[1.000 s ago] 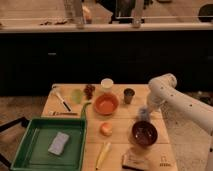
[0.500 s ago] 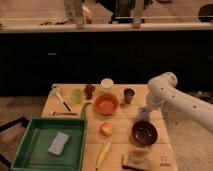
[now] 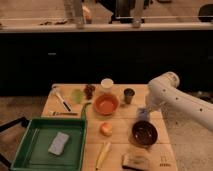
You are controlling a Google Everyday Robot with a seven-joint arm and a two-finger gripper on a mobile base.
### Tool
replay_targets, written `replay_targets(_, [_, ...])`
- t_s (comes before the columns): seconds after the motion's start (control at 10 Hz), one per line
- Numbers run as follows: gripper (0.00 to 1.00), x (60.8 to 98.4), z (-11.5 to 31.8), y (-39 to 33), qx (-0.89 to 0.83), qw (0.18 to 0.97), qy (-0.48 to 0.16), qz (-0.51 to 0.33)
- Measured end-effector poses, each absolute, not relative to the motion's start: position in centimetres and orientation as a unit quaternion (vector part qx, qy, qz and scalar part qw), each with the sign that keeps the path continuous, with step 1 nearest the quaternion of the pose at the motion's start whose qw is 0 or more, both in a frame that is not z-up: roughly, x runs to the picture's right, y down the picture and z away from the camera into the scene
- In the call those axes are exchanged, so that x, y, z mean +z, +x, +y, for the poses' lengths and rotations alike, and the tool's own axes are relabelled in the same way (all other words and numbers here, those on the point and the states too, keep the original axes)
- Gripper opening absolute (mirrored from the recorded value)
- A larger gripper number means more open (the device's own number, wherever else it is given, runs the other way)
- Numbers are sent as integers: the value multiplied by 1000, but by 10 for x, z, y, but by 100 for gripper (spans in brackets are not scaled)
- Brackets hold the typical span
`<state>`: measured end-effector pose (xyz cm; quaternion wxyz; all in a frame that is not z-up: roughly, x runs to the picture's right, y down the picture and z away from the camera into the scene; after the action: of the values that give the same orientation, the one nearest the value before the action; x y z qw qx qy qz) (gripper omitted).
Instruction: Place towel in purple bowl
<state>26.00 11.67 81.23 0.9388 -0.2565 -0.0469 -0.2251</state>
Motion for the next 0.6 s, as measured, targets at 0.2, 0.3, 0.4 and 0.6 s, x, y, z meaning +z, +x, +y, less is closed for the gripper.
replay_targets(0.2, [0, 812, 118, 263, -223, 939, -257, -46])
replay_targets(0.3, [0, 814, 118, 264, -221, 939, -260, -43])
replay_targets(0.4, [0, 820, 118, 266, -218, 939, -262, -41])
replay_targets(0.6, [0, 834, 120, 266, -219, 939, -261, -36])
